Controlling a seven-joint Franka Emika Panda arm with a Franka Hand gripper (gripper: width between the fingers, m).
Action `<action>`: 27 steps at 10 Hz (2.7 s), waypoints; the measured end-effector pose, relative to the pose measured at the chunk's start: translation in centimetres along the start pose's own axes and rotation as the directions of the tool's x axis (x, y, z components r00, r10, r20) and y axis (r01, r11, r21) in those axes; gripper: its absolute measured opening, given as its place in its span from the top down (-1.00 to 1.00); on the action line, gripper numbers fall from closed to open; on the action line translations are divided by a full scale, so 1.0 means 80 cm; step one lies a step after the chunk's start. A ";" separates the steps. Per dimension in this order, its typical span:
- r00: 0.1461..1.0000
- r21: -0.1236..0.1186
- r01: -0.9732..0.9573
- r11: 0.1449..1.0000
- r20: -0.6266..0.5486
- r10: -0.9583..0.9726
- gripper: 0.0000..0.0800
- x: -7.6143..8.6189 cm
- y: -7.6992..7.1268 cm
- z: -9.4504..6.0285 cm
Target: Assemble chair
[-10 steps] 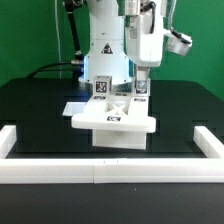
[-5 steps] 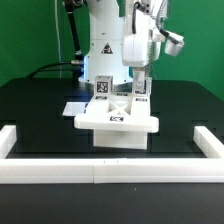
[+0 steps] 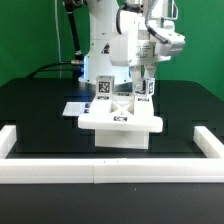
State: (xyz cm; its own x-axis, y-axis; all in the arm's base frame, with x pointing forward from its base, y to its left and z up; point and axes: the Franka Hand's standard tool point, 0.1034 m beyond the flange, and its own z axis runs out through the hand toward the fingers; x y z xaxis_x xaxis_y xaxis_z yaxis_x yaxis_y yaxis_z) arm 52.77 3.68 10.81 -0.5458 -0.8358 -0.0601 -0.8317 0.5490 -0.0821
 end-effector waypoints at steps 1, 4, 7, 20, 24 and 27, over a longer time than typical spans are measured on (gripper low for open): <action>1.000 0.000 0.002 1.000 0.000 -0.002 0.28 0.000 0.000 0.000; 0.995 -0.004 0.098 0.995 0.000 -0.098 -0.15 -0.001 0.001 0.000; 0.957 -0.009 0.289 0.957 0.002 -0.289 -0.62 -0.003 0.002 0.000; 0.256 -0.006 0.967 0.256 0.005 -0.967 -0.62 0.000 0.000 0.000; -0.011 -0.009 1.000 -0.011 0.004 -1.000 -0.39 0.003 -0.002 0.000; 0.017 -0.009 1.000 0.017 0.004 -1.000 0.31 0.004 -0.002 0.000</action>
Offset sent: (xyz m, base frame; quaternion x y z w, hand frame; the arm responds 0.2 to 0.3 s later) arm 0.0056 0.0032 0.0033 -0.0222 0.0062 -0.1229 0.9921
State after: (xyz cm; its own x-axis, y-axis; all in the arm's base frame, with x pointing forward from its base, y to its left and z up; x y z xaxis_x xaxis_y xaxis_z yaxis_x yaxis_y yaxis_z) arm 52.75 3.35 10.77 0.8225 -0.5635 0.0775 -0.5611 -0.8261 -0.0522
